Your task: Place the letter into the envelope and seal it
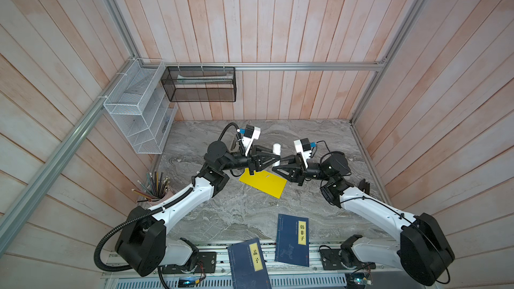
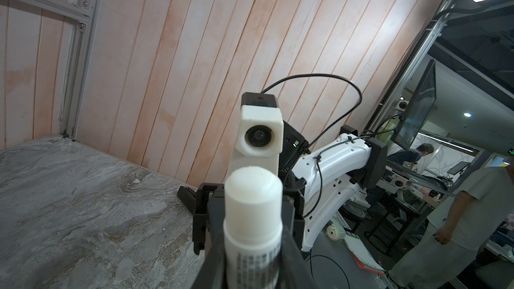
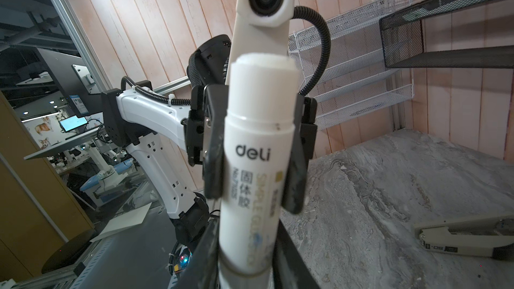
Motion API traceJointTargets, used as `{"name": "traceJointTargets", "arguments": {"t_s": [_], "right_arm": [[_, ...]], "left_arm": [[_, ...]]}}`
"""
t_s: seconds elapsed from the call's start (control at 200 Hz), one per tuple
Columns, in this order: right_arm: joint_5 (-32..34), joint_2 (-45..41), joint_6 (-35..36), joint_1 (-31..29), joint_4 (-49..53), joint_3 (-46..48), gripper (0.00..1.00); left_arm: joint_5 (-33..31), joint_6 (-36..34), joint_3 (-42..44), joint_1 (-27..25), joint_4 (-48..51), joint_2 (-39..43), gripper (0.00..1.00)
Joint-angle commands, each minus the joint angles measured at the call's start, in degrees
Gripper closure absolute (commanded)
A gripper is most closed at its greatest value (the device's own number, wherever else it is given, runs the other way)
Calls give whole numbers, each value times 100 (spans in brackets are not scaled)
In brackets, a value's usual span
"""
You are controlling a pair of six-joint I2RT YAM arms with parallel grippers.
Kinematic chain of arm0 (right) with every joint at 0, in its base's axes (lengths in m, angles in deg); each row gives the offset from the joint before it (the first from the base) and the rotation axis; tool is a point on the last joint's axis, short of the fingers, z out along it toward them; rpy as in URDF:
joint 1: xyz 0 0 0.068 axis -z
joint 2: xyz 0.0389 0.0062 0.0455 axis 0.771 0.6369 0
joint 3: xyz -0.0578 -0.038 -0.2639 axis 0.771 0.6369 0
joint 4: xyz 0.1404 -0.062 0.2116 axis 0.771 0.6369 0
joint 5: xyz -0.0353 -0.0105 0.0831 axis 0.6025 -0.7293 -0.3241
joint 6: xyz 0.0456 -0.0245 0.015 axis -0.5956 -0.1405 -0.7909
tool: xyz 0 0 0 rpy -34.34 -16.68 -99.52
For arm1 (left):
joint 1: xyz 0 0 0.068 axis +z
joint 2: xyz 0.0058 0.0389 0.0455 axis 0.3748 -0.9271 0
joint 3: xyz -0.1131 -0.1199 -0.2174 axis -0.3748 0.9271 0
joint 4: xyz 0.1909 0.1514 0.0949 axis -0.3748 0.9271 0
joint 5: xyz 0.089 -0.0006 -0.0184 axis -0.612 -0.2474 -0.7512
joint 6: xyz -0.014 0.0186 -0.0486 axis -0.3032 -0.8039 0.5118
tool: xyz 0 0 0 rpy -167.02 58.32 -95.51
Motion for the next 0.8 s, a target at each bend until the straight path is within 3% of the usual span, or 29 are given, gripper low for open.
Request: {"name": "traceJointTargets", "arguments": {"t_s": [0.0, 0.195, 0.375, 0.455, 0.64, 0.795], "right_arm": [[-266, -121, 187, -71, 165, -143, 70], [-273, -184, 324, -86, 366, -130, 69], [-236, -237, 368, -94, 402, -94, 61], [-228, -240, 409, -82, 475, -111, 65], [-231, -185, 421, -93, 531, -178, 82], [-70, -207, 493, -95, 619, -196, 86]], "left_arm": [[-62, -26, -53, 64, -82, 52, 100], [-74, -35, -61, 79, -74, 52, 100], [-94, -35, -67, 74, -70, 52, 100], [-86, -30, -80, 74, -74, 45, 100], [-86, -9, -51, 76, -101, 42, 100], [-123, -86, -43, 76, 7, 90, 100]]}}
